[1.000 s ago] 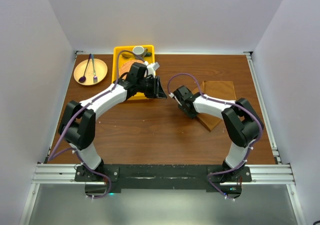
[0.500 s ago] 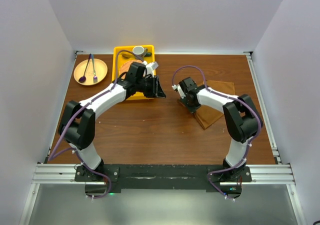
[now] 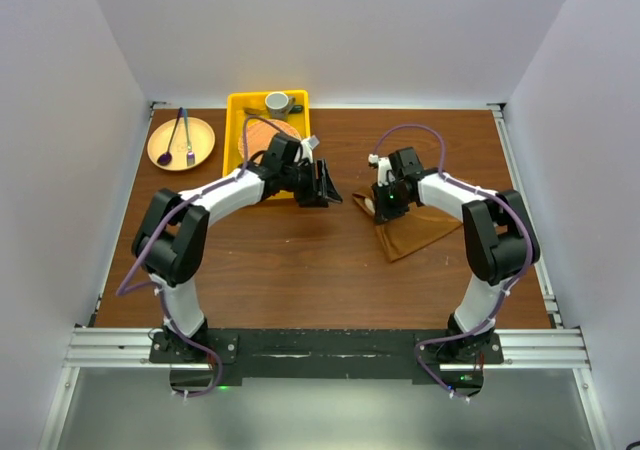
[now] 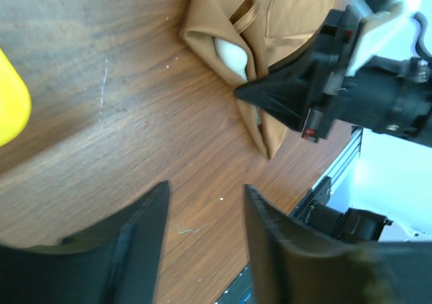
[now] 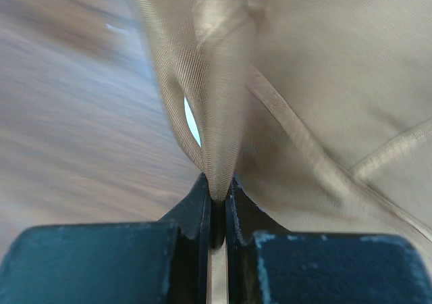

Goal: Fold the napkin, place the utensils inside, and roll it up
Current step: Roll the napkin with the utensil

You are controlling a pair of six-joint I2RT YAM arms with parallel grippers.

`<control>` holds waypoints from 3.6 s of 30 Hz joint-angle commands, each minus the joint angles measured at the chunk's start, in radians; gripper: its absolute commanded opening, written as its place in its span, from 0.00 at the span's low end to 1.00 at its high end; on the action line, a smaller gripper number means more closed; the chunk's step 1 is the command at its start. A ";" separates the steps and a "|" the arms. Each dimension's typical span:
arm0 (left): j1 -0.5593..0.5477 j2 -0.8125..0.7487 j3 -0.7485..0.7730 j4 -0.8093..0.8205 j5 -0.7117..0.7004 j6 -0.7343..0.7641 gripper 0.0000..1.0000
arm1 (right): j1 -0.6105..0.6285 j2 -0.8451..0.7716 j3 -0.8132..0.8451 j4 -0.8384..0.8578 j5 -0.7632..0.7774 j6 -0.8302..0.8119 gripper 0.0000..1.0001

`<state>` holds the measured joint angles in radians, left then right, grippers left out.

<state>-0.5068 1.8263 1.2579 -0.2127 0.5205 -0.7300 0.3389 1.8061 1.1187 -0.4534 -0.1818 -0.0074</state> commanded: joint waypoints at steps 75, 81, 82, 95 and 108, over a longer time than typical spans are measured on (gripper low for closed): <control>-0.191 0.251 0.118 -0.089 -0.307 -0.628 0.07 | 0.236 -0.192 -0.080 -0.065 0.140 0.050 0.50; -0.193 0.255 0.149 -0.135 -0.310 -0.621 0.05 | 0.281 -0.237 -0.102 -0.056 0.180 0.052 0.62; -0.191 0.257 0.155 -0.140 -0.312 -0.621 0.04 | 0.296 -0.240 -0.102 -0.053 0.223 0.053 0.63; -0.193 0.265 0.201 -0.200 -0.278 -0.649 0.00 | 0.535 -0.189 -0.134 0.088 0.615 0.107 0.62; -0.191 0.265 0.190 -0.185 -0.257 -0.655 0.00 | 0.586 -0.080 -0.120 0.102 0.743 0.067 0.54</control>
<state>-0.6800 2.0911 1.4288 -0.3820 0.2382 -1.3506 0.8917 1.6768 0.9791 -0.3721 0.5587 0.1383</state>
